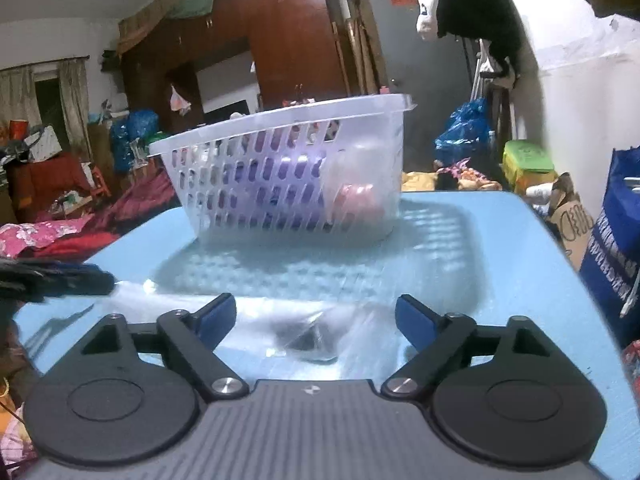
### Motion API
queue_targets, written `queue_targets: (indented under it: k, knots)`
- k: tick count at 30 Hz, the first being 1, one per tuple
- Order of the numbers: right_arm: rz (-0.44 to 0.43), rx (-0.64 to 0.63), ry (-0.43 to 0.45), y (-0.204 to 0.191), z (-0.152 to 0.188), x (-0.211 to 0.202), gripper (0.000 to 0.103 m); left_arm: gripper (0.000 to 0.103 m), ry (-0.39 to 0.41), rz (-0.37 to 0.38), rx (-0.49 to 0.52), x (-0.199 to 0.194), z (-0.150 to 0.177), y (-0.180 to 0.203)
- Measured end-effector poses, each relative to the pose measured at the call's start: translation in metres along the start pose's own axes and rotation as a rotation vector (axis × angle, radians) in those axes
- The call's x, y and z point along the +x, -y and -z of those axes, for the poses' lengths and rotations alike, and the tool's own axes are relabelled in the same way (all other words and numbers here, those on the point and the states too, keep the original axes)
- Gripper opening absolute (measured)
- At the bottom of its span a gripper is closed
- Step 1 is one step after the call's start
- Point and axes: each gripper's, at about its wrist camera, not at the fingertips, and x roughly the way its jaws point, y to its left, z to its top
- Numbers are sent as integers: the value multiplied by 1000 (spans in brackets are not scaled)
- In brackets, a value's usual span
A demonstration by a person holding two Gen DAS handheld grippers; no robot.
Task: Organize objects
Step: 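Move both grippers toward the clear plastic bag on the table, then close both grippers together on the clear plastic bag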
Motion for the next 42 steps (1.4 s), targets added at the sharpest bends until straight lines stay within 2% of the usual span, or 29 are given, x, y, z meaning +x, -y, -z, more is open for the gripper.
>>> queue_targets:
  k: [3, 8, 13, 20, 22, 24, 29, 40, 41, 42]
  knots:
    - [-2, -19, -20, -3, 3, 4, 84, 91, 11, -18, 19, 5, 9, 5]
    - [-2, -51, -49, -8, 10, 4, 66, 91, 28, -31, 55, 3, 16, 13]
    - [9, -81, -61, -14, 12, 3, 64, 87, 57, -34, 102, -3, 26, 22]
    - [14, -109, -63, -16, 14, 1, 62, 86, 84, -62, 178, -14, 41, 33]
    - [16, -117, -62, -17, 14, 1, 60, 82, 89, -61, 173, -14, 40, 33]
    - [18, -129, -58, -19, 15, 1, 57, 72, 102, -69, 171, -14, 40, 32]
    - [11, -143, -46, -19, 17, -1, 47, 54, 123, -68, 164, -18, 42, 26]
    - [-16, -158, -1, -17, 24, -12, 26, 34, 218, -19, 186, -25, 49, 27]
    - [-15, -165, 6, -18, 24, -14, 25, 28, 229, -14, 188, -27, 49, 27]
    - [-16, -172, 18, -19, 25, -17, 24, 17, 242, -17, 192, -30, 49, 28]
